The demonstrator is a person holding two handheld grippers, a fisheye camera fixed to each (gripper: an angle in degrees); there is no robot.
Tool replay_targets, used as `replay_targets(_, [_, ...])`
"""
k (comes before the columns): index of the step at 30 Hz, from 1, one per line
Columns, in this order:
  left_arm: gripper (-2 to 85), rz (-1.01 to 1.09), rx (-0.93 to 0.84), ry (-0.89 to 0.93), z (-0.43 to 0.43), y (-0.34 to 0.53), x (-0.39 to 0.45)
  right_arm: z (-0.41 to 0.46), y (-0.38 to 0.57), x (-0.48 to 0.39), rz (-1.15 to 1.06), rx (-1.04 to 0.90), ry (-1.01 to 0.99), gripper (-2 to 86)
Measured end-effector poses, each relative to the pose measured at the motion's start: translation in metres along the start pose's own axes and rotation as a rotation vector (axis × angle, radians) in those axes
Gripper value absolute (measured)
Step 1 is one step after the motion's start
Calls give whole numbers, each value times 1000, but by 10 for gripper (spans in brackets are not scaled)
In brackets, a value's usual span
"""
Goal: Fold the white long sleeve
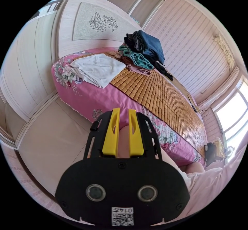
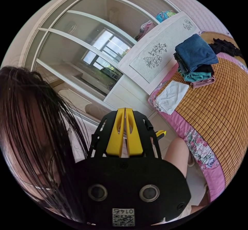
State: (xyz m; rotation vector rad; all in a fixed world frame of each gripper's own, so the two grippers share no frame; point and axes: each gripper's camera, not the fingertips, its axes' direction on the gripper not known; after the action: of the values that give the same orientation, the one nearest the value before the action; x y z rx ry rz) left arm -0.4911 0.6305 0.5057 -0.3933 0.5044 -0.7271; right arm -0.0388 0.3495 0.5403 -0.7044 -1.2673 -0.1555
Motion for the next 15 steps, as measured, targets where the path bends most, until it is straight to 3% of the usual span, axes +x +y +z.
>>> replay_targets(15, [92,-57,97,-134,44,-106,-72,69,-90,51,38,-102,61,-5])
